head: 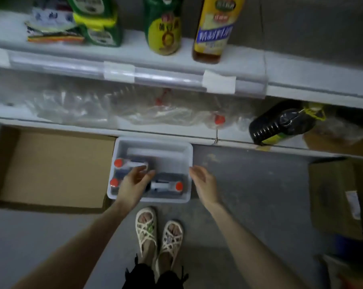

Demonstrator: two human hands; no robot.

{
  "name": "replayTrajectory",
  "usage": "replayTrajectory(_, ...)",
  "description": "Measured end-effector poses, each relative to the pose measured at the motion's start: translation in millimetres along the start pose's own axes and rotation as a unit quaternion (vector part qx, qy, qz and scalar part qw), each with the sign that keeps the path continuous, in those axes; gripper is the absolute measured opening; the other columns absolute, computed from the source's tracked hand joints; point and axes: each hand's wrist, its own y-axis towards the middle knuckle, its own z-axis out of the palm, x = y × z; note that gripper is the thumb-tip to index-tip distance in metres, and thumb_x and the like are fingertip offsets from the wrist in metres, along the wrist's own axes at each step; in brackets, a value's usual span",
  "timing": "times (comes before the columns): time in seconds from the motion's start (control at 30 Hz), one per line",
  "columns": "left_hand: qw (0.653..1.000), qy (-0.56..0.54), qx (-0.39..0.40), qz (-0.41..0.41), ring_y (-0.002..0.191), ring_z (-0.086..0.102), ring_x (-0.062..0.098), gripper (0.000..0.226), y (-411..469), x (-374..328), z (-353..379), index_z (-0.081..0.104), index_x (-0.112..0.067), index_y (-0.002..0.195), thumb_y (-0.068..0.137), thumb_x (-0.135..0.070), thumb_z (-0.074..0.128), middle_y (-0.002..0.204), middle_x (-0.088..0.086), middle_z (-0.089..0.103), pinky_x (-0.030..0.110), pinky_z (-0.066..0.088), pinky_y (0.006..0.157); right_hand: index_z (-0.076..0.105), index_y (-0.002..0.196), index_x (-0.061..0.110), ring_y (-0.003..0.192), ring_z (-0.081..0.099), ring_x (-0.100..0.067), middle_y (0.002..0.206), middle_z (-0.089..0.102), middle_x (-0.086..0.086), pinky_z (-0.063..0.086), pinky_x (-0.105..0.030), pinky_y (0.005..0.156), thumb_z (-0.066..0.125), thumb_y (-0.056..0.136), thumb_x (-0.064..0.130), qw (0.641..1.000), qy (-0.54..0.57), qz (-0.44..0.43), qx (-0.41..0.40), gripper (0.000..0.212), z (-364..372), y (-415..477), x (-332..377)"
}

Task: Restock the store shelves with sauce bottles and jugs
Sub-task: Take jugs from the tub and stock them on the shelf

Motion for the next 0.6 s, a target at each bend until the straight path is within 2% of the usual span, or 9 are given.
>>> replayTrajectory(0.07,1.0,0.004,0.0,-0.021,0.083,0.059,0.015,0.008,15.4,35.8,7.0,0.059,-0.018,0.098,0.092,-0.024,0.061,0.082,-0.005,0.063,0.027,0.044,0.071,0.061,0.109,-0.003,0.065,0.059,0.013,0.083,0.062,0.005,0.044,-0.007,0.066,0.059,0.094,0.008,1.0,-0.007,0.019,0.018,0.02,12.0,12.5,-35.1)
replayTrajectory(0.17,0.999,0.018,-0.004,-0.045,0.089,0.059,0.016,0.018,39.7,87.1,20.4,0.06,-0.014,0.106,0.092,-0.026,0.06,0.093,0.002,0.065,0.028,0.041,0.076,0.061,0.107,0.006,0.067,0.059,0.015,0.088,0.064,0.003,0.043,-0.004,0.065,0.059,0.094,0.012,0.999,0.001,0.036,0.025,0.015,29.6,32.8,-83.5)
replayTrajectory(0.23,0.998,0.023,0.005,-0.062,0.095,0.059,0.018,0.018,55.4,116.6,29.8,0.056,-0.019,0.108,0.093,-0.027,0.059,0.098,0.001,0.063,0.026,0.041,0.077,0.061,0.103,0.017,0.079,0.06,0.01,0.098,0.065,0.001,0.044,-0.005,0.069,0.059,0.095,0.018,0.998,-0.001,0.052,0.039,0.009,40.3,46.9,-115.9)
replayTrajectory(0.37,0.995,0.035,0.029,-0.092,0.104,0.06,0.018,0.038,89.1,169.0,49.3,0.055,-0.012,0.123,0.092,-0.033,0.06,0.111,0.004,0.063,0.017,0.043,0.071,0.06,0.116,0.025,0.104,0.061,-0.01,0.109,0.065,0.005,0.044,-0.009,0.08,0.061,0.093,0.03,0.997,-0.016,0.068,0.04,0.023,59.4,72.6,-175.4)
replayTrajectory(0.47,0.993,0.055,0.049,-0.089,0.122,0.051,0.017,0.053,115.2,198.5,63.3,0.047,-0.017,0.137,0.09,-0.036,0.061,0.132,0.005,0.055,0.021,0.041,0.087,0.05,0.131,0.029,0.109,0.052,-0.004,0.114,0.055,0.015,0.04,-0.019,0.092,0.06,0.093,0.032,0.996,-0.019,0.078,0.032,0.04,73.9,90.3,-205.7)
replayTrajectory(0.53,0.992,0.073,0.069,-0.077,0.128,0.044,0.014,0.059,130.6,211.7,72.3,0.039,-0.023,0.144,0.09,-0.038,0.06,0.146,0.002,0.043,0.024,0.035,0.096,0.046,0.129,0.034,0.103,0.053,0.002,0.109,0.056,0.021,0.04,-0.016,0.091,0.059,0.094,0.028,0.997,-0.012,0.069,0.03,0.038,84.3,99.2,-222.1)
replayTrajectory(0.6,0.988,0.107,0.098,-0.055,0.138,0.033,0.016,0.063,144.6,221.2,81.3,0.032,-0.027,0.147,0.092,-0.039,0.058,0.157,-0.001,0.026,0.024,0.031,0.101,0.044,0.135,0.031,0.11,0.056,-0.004,0.118,0.059,0.012,0.042,-0.019,0.096,0.055,0.096,0.03,0.998,-0.016,0.065,0.019,0.041,93.8,106.8,-238.9)
